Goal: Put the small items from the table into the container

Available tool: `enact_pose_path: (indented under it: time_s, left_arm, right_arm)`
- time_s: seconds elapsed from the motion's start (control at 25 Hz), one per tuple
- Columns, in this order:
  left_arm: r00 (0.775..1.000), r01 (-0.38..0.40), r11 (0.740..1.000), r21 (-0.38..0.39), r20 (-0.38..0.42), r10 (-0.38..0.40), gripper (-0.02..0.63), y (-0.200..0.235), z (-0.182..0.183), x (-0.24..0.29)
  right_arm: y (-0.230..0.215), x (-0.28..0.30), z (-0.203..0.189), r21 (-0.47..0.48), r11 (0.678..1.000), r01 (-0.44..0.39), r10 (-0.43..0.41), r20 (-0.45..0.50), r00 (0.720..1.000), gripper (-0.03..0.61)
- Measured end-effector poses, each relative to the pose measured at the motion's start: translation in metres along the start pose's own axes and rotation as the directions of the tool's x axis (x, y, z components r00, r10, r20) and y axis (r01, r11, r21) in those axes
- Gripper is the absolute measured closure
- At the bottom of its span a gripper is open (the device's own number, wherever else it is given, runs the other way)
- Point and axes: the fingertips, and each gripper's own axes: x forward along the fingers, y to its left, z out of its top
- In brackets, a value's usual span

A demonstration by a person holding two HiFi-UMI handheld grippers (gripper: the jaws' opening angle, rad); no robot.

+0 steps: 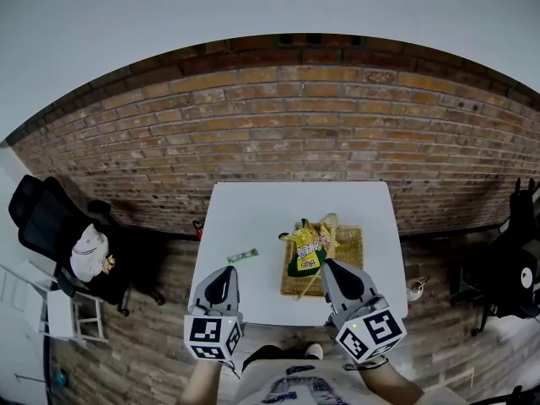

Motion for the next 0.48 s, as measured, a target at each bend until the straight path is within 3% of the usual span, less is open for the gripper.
enact_pose_path:
  time_s: [0.2,0.48]
  left_arm:
    - [0.998,-0.048,0.999,-0.006,-0.035,0.048,0.566,0.01,-0.015,0.0]
    - [0.997,-0.017,1.0,-0.015,-0.074,0.016,0.566,0.045,-0.028,0.021]
  right_arm:
    - [0.0,0.017,-0.014,0.035,0.998,-0.048,0.049,-0.026,0.998,0.56]
    - [0.021,0.065,-0.032,0.052,0.997,-0.065,0.068,-0.062,0.996,0.56]
